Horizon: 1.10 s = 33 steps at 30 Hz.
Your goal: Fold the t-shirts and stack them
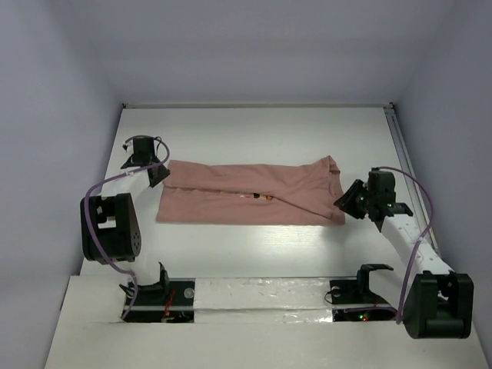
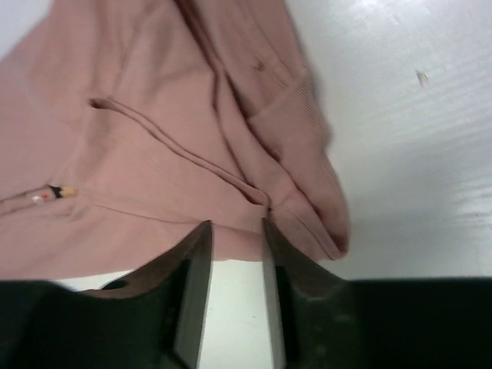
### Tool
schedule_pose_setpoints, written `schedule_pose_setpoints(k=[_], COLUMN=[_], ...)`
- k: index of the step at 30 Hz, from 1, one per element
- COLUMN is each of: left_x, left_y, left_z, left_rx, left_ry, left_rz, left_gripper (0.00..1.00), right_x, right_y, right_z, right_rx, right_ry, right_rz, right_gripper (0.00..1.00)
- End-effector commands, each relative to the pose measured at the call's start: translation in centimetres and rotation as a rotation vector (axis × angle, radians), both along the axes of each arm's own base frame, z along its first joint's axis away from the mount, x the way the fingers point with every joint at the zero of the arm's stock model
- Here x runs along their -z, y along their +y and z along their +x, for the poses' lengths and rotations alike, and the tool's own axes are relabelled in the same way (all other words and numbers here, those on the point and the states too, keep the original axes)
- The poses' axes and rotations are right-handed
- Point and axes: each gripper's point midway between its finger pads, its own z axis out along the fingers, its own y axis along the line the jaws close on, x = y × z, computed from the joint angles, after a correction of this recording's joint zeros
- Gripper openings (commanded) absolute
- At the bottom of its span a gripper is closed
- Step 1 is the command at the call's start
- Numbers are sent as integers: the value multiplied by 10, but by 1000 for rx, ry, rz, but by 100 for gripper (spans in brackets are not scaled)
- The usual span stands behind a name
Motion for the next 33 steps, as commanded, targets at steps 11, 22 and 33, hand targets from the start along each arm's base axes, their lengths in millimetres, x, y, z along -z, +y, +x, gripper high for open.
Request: schedule_pose_setpoints(k=[11, 22, 33], left_x=[-72, -38, -24], left_y=[-24, -69, -69], left_z=[-6, 9, 4], left_rx=[14, 122, 126], left_ry=[-219, -155, -124], left_rz=[-19, -76, -73], left_gripper=[37, 36, 34], right_x=[-47, -7, 20], right_y=[86, 104, 120], right_z=[102, 140, 106], right_rx=[-245, -310, -345], right_ry=[-177, -58, 35], right_rz=[-65, -151, -162], right_gripper=[37, 41, 28])
